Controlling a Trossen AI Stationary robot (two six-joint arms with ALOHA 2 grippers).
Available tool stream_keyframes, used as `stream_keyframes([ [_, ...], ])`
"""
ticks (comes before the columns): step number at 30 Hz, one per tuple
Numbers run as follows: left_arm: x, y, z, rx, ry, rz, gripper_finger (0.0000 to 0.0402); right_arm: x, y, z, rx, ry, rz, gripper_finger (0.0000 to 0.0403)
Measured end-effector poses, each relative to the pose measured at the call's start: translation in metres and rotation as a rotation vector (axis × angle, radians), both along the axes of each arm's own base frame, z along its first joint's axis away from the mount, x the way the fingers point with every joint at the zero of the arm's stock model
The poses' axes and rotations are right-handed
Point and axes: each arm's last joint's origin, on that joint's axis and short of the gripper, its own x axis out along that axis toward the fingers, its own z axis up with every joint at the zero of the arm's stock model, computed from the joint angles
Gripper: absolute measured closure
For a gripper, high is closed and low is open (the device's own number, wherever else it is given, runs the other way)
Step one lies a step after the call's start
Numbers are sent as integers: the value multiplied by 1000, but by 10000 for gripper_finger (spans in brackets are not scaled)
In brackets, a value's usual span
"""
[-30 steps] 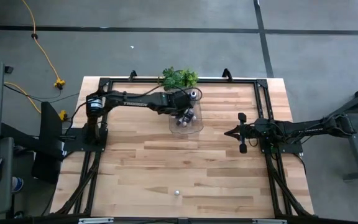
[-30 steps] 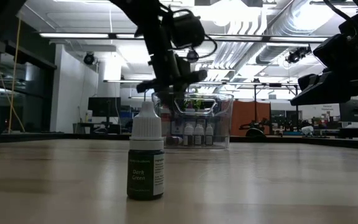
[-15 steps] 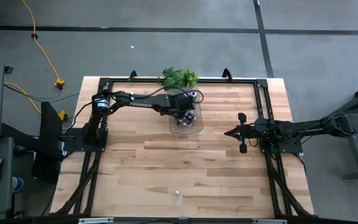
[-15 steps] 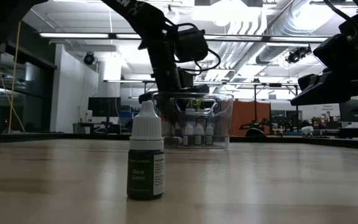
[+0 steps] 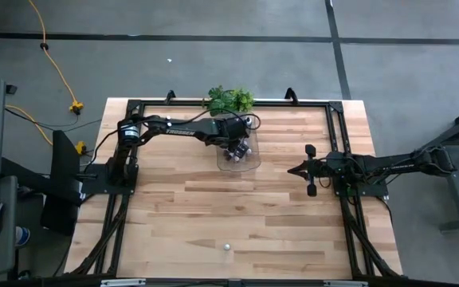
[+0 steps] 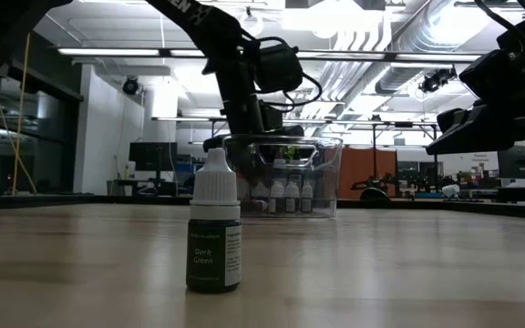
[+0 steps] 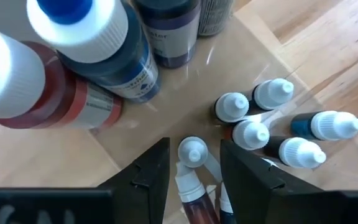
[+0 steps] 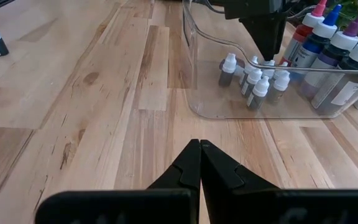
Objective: Pick & Place food coloring
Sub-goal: Put the small dark green food coloring bottle into the transparent bin
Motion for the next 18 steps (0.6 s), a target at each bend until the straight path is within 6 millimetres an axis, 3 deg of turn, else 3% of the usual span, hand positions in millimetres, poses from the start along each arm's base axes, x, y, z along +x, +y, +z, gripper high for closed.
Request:
stream_keyframes([
  [9,-6,-2,27,41,-33,-78,266,0,0,0,0,0,0,402],
  [14,-16,-12,64,112,-93,-189,266,0,0,0,0,0,0,402],
  [18,-26,-33,99,187,-138,-374,266,0,0,0,0,0,0,402],
])
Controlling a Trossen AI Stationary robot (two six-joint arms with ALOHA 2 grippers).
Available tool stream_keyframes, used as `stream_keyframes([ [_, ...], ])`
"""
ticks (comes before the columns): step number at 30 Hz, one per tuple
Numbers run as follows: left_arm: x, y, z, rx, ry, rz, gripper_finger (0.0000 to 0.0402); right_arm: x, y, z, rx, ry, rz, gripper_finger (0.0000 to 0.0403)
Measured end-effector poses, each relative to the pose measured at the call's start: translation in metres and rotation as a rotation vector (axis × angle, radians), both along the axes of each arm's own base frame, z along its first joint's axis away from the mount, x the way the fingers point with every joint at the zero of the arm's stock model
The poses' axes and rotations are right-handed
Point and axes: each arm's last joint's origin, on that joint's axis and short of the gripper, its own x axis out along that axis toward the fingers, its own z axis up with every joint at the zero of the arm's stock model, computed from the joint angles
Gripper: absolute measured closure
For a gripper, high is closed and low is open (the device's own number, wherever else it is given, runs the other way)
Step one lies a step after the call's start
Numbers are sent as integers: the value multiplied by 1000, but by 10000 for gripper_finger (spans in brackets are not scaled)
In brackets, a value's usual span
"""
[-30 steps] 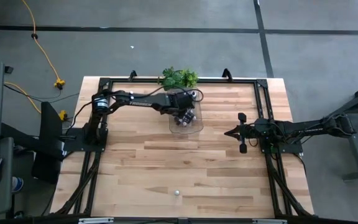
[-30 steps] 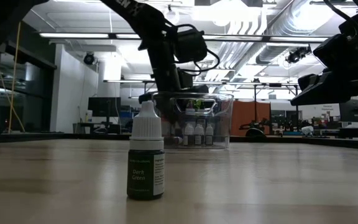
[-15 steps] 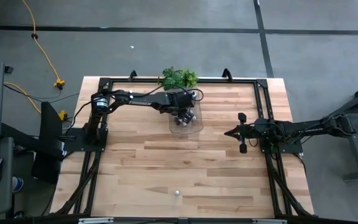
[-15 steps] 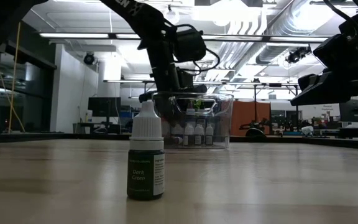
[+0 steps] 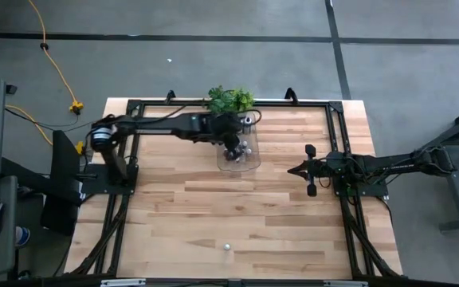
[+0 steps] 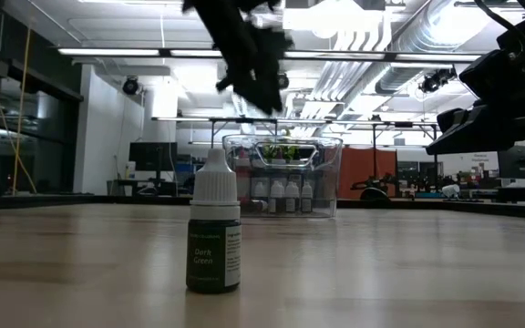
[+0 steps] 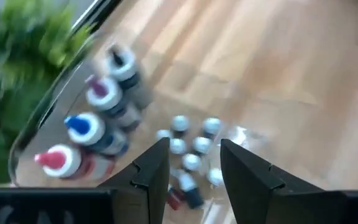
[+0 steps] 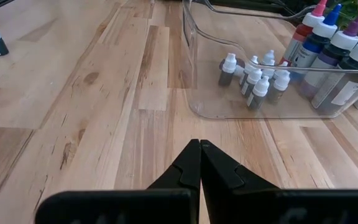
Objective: Pick & Place food coloring
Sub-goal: Put the small dark green food coloring bottle into the transparent bin
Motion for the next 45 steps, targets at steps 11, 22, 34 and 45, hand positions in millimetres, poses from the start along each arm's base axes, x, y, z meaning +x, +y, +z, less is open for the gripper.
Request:
stream_keyframes([
  [11,-32,-92,55,33,-82,-644,266,0,0,0,0,-4,-1,402],
  [22,-59,-178,23,126,98,-1017,266,0,0,1,0,-5,0,402],
  [34,-78,-228,-50,83,1,-1217,206,0,0,0,0,-5,0,402],
  [45,-64,-242,-82,86,-28,-1226,154,0,0,0,0,-5,-1,402],
])
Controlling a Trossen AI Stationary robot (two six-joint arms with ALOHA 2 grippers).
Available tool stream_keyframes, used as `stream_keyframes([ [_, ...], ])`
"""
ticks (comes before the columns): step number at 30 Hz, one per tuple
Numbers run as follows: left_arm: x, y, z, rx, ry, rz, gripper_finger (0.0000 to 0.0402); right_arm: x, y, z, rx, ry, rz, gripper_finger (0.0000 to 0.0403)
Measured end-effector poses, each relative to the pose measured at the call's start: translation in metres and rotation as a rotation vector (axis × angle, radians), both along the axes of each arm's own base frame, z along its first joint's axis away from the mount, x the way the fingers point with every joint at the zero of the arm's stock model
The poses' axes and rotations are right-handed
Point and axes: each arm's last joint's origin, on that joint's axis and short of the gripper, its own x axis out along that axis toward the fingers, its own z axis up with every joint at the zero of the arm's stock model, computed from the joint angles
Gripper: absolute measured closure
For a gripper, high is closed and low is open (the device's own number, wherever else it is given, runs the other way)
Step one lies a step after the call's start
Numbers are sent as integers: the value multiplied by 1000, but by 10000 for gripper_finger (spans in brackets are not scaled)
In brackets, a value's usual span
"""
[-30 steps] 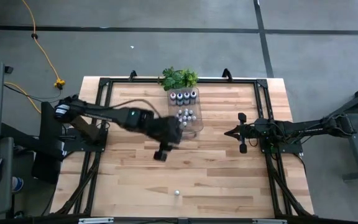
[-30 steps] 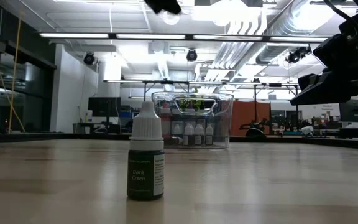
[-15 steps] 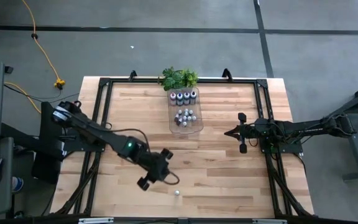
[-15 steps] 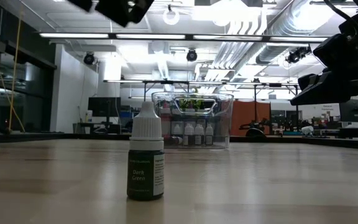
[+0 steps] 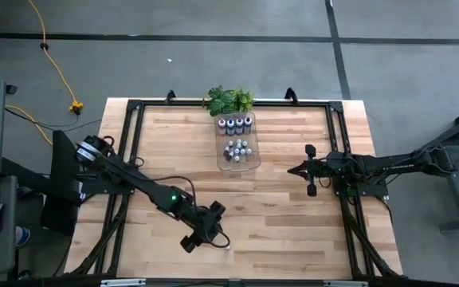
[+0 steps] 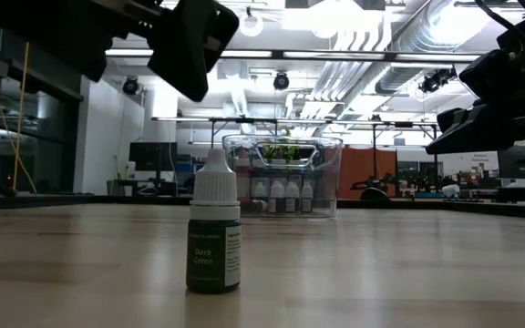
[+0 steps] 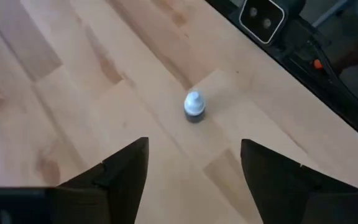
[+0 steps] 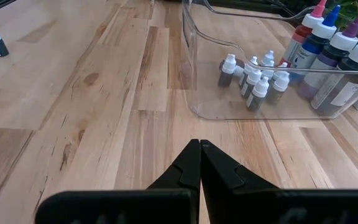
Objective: Pick & Place food coloring
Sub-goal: Put the small dark green food coloring bottle into the transparent bin
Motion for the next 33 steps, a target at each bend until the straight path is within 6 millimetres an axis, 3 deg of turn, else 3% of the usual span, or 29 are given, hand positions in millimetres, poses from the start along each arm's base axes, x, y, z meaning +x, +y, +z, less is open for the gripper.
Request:
stream_keyframes([
  [8,3,-13,-3,-32,36,14,153,0,0,0,0,-1,0,402],
  [18,32,-27,-3,-29,104,122,153,0,0,0,0,0,0,402],
  [33,46,-41,-27,18,189,170,153,0,0,0,0,-1,0,402],
])
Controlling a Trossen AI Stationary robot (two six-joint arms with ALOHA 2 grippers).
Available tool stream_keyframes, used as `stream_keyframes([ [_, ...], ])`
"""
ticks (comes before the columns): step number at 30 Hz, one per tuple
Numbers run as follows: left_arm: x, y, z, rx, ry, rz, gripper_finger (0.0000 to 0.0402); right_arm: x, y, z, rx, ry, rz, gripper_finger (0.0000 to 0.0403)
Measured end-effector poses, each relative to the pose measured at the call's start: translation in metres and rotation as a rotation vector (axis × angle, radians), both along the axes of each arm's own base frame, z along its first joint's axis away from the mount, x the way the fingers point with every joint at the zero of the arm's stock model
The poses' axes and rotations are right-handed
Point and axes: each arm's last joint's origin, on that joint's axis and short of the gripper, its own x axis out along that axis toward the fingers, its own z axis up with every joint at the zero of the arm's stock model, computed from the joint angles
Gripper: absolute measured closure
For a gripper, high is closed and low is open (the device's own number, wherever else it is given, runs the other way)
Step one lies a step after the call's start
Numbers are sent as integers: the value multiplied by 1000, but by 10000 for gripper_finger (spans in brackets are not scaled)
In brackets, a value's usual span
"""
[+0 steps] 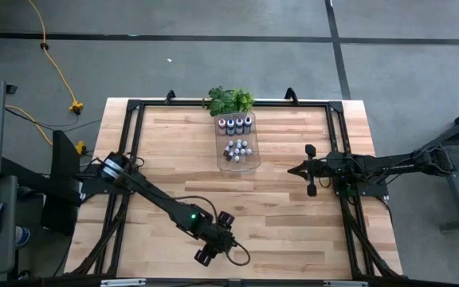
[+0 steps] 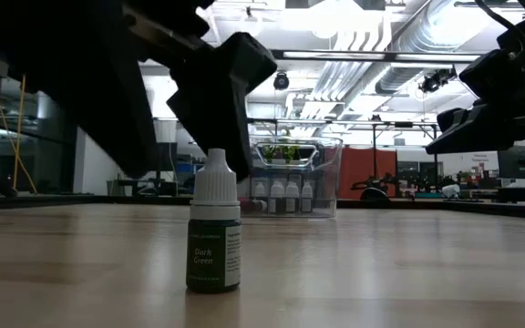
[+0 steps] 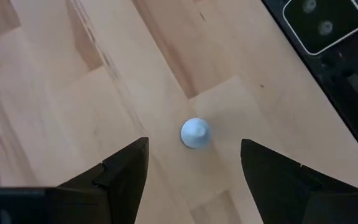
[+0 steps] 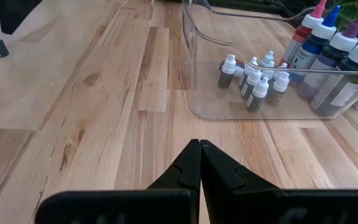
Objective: Pick & Place food coloring
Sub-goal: Put the small dark green food coloring bottle into the transparent bin
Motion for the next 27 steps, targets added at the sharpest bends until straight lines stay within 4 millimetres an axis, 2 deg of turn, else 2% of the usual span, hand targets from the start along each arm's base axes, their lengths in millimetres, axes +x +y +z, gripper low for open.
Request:
stream_keyframes([
  [18,5,-3,-8,-50,10,70,155,0,0,0,0,-1,0,402],
  [27,6,-6,-12,-84,30,73,221,0,0,0,0,0,0,402],
])
